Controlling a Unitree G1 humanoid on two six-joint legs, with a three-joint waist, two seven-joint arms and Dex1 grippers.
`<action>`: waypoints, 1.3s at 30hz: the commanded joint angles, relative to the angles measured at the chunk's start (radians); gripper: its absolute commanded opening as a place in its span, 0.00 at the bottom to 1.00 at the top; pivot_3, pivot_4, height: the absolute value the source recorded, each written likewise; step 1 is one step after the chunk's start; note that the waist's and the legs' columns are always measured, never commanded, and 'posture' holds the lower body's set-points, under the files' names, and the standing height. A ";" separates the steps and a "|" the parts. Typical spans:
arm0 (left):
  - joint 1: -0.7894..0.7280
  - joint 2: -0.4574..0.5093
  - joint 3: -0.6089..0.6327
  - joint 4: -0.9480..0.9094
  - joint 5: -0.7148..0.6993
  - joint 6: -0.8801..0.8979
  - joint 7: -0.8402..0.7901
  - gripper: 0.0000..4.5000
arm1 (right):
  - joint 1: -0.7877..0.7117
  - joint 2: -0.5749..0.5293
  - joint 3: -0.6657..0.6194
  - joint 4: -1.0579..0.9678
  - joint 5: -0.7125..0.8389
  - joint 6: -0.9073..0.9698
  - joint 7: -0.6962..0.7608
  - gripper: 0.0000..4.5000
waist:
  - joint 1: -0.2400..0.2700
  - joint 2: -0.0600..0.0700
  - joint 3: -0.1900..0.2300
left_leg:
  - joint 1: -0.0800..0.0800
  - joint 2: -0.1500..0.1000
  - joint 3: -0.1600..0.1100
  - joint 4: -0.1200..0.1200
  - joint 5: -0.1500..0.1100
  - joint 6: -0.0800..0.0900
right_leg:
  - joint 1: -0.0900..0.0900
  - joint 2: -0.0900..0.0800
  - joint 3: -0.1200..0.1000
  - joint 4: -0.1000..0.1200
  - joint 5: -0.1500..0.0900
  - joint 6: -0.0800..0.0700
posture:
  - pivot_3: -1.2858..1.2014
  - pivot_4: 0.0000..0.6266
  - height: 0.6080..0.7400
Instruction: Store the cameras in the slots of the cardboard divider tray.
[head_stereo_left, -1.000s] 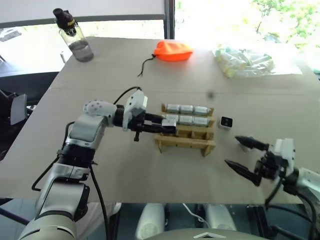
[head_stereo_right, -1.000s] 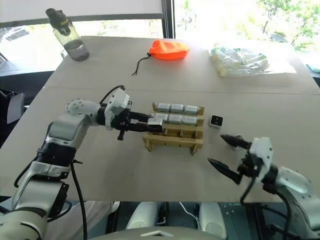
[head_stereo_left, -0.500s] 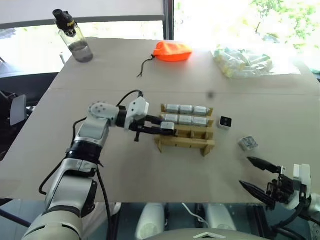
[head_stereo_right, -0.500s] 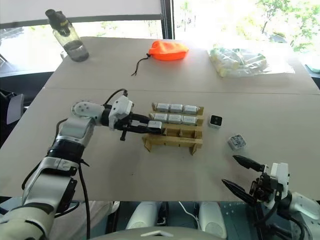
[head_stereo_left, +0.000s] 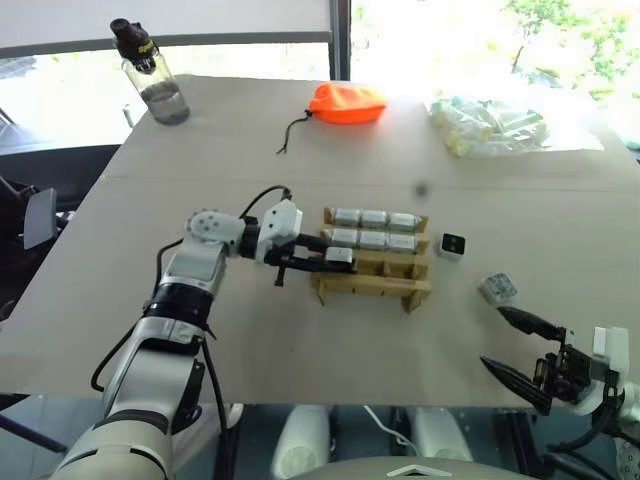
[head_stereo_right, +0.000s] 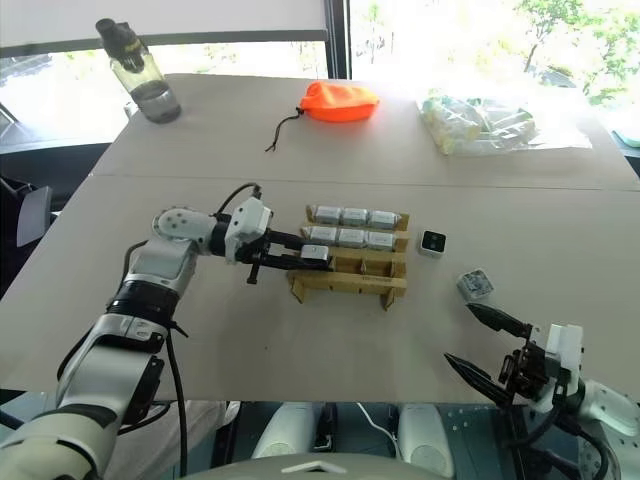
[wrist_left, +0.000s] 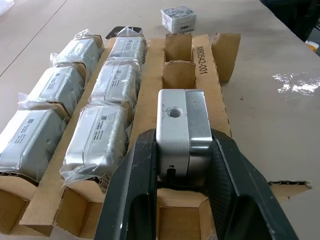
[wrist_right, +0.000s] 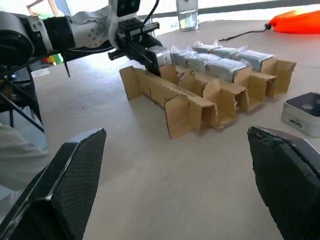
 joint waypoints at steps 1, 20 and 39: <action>-0.012 -0.002 0.008 0.008 0.013 -0.017 0.006 0.17 | -0.004 0.011 -0.032 0.005 -0.006 -0.050 0.012 1.00 | 0.000 0.000 0.000 | 0.000 0.000 0.000 0.000 0.000 0.000 | 0.000 0.000 0.000 0.000 0.000 0.000 | 0.52 0.24 0.89; -0.039 0.006 -0.015 0.013 0.014 0.081 -0.050 0.64 | 0.024 0.055 -0.024 0.019 -0.014 -0.073 0.040 1.00 | -0.001 0.000 -0.001 | 0.000 0.000 -0.001 0.000 0.000 0.000 | 0.001 0.000 -0.001 0.000 0.000 0.000 | 0.52 0.24 0.89; 0.206 0.230 0.200 -0.749 -0.343 0.584 0.071 0.82 | -0.115 0.075 -0.039 0.018 -0.245 0.163 -0.522 1.00 | -0.005 0.001 -0.001 | 0.000 0.001 -0.001 0.000 0.000 -0.001 | 0.000 -0.001 0.005 0.000 0.000 0.000 | 0.52 0.24 0.89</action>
